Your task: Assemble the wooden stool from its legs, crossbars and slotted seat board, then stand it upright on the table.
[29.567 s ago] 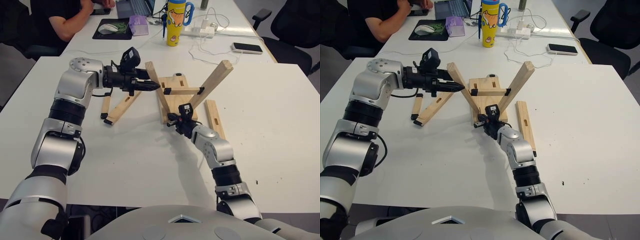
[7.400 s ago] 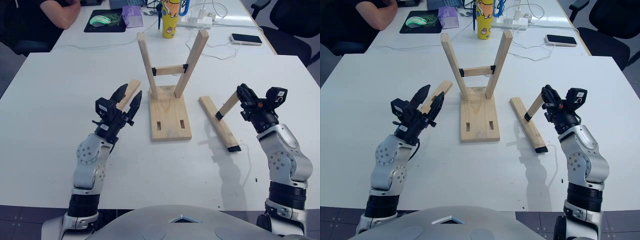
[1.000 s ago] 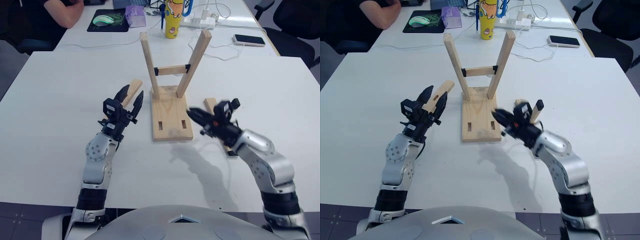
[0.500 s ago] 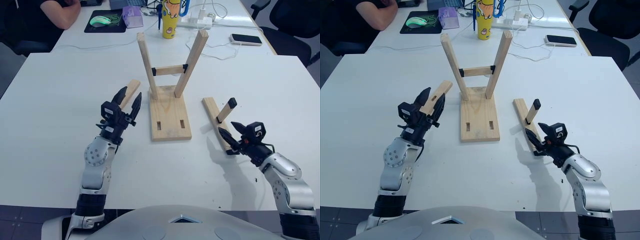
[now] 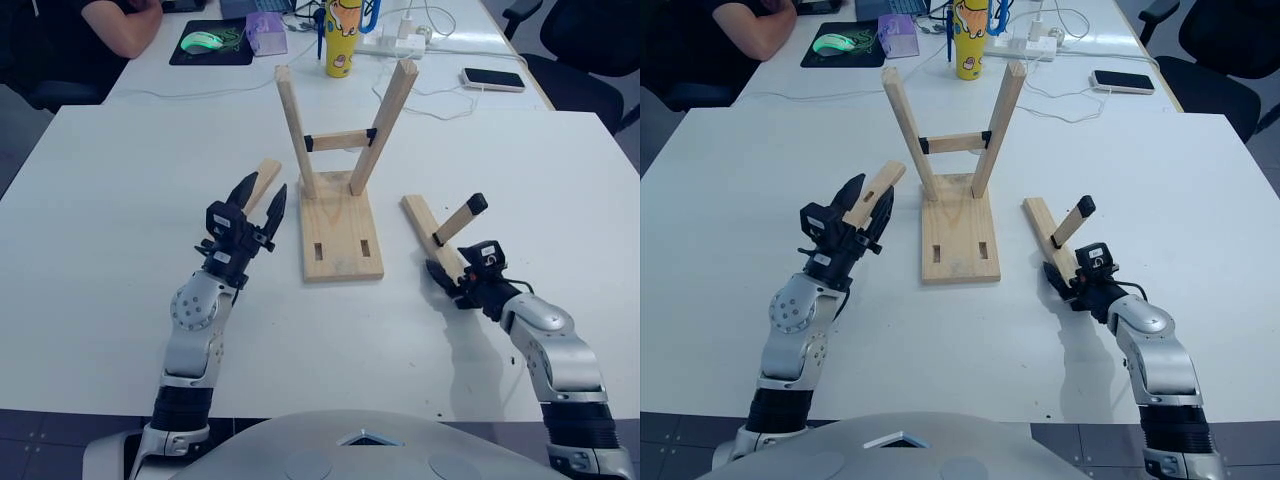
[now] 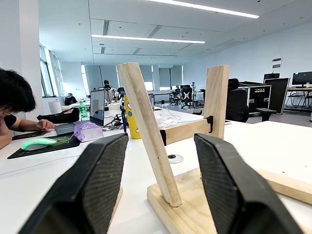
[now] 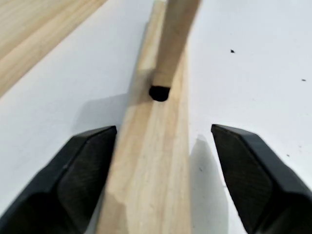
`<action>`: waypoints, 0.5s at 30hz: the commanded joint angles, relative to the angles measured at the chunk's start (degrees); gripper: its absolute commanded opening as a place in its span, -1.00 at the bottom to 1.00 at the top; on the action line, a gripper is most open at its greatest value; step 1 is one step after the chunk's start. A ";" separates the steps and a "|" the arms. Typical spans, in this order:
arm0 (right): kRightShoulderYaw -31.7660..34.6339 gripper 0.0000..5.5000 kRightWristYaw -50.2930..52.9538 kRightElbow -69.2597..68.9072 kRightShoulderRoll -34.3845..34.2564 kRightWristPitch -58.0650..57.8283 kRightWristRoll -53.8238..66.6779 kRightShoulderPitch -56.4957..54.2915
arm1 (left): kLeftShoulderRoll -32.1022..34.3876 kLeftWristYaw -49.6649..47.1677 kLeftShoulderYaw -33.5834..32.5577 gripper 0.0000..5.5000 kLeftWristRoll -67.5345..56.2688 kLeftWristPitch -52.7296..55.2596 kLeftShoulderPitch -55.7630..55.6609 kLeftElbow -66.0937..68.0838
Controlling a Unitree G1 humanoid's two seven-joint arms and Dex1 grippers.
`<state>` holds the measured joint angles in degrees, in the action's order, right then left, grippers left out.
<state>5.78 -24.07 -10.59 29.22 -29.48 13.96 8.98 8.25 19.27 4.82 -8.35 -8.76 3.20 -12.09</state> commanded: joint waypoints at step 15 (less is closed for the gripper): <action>3.42 -0.25 -23.90 5.57 8.60 -4.57 12.64 -11.51 | 0.46 4.19 -5.30 0.16 -17.73 16.17 -1.53 -3.15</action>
<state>6.10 -40.68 -6.64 33.90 -33.11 21.51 3.29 7.56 21.24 1.55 -20.23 2.53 1.71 -13.15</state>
